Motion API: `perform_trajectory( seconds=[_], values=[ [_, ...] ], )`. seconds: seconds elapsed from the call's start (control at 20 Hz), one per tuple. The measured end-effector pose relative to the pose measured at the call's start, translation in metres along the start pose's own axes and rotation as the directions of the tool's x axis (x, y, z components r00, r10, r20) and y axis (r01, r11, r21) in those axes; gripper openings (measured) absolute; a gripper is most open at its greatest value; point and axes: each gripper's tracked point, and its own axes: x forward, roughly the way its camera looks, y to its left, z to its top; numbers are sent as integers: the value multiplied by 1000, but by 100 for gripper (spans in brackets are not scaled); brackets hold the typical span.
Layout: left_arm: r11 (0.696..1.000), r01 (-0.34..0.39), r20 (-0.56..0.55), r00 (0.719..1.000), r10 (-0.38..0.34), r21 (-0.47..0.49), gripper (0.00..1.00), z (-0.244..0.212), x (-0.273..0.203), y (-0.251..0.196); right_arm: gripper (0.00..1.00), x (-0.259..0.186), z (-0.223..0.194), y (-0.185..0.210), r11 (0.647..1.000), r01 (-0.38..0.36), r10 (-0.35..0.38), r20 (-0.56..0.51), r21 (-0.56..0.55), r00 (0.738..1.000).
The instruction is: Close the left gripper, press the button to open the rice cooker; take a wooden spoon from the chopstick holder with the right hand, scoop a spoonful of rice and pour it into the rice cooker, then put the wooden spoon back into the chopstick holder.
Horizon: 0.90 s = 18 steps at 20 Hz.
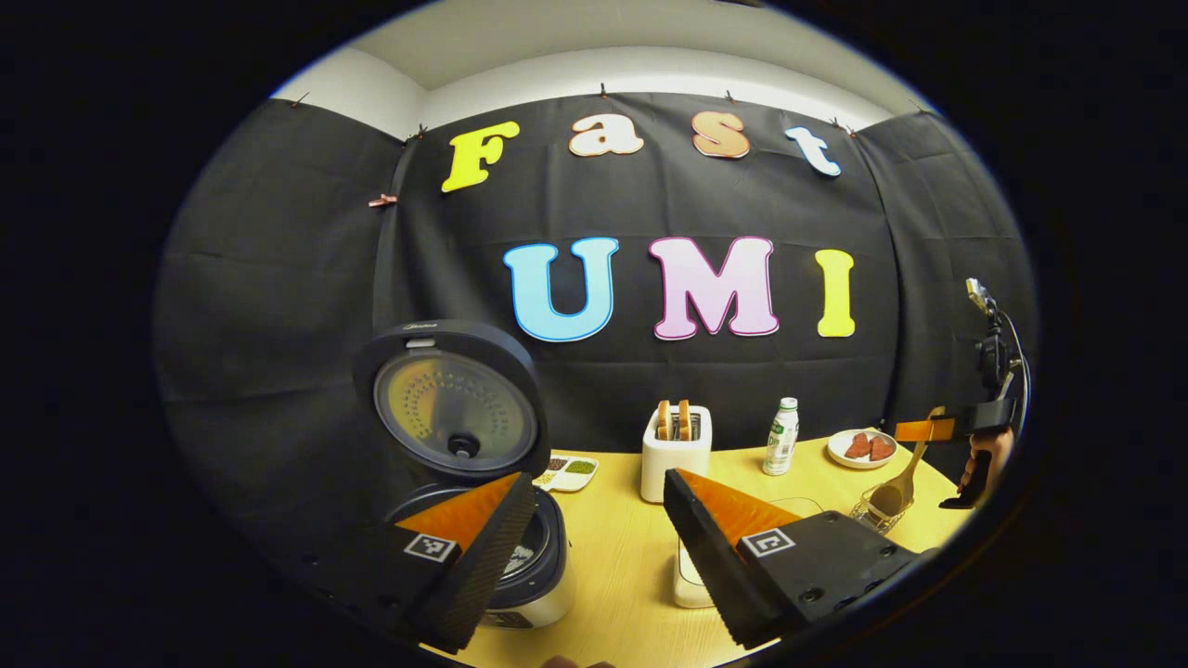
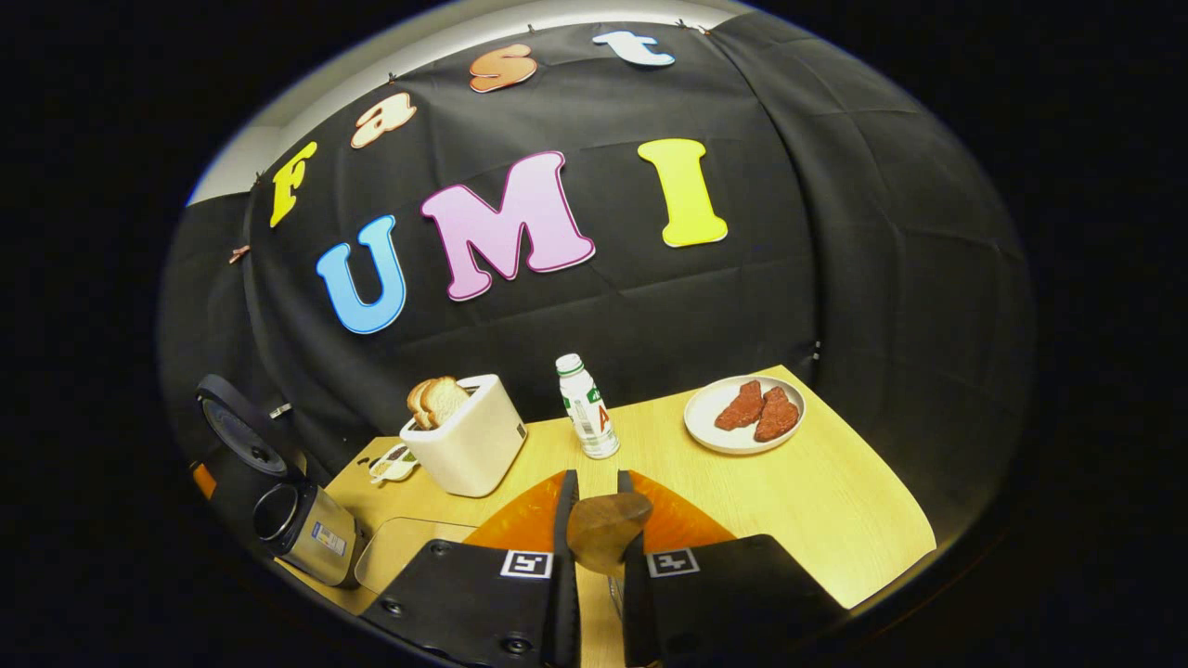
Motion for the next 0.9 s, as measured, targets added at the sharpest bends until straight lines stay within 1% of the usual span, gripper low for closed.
perform_trajectory(
  seconds=[0.1,0.15,0.3,0.4,0.45,0.5,0.55,0.6,0.65,0.75,0.9],
  values=[
    [1000,-8,6,1000,8,3,96,2,-2,2,22,3,-16,-13,999,50,-49,-50,2,998],
    [1000,-10,12,1000,10,5,96,4,-4,2,25,3,-22,-17,998,61,-60,-68,4,996],
    [1000,-8,14,1000,8,7,96,3,-5,1,27,3,-40,-22,995,97,-95,-115,11,989],
    [1000,-7,18,1000,7,9,96,5,-7,1,31,1,-34,-23,994,109,-109,-89,-6,990],
    [1000,-6,21,1000,6,10,96,5,-8,2,27,-2,-29,-22,994,109,-110,-69,-15,992],
    [1000,-5,24,1000,4,13,96,6,-8,1,40,-4,-26,-21,994,108,-109,-55,-23,992],
    [1000,-3,27,1000,3,12,95,6,-8,2,49,-7,-23,-22,993,116,-118,-44,-36,992],
    [1000,-2,28,1000,2,10,96,7,-8,2,53,-8,-20,-23,992,122,-123,-35,-45,992],
    [1000,-1,29,1000,1,5,96,8,-8,2,63,-10,-18,-23,990,130,-131,-27,-57,991],
    [1000,-3,35,999,3,2,96,9,-8,5,68,-17,-9,-22,986,146,-147,5,-82,989],
    [1000,-4,46,999,3,6,96,13,-9,11,71,-29,9,-22,978,170,-163,65,-120,985]
  ],
)
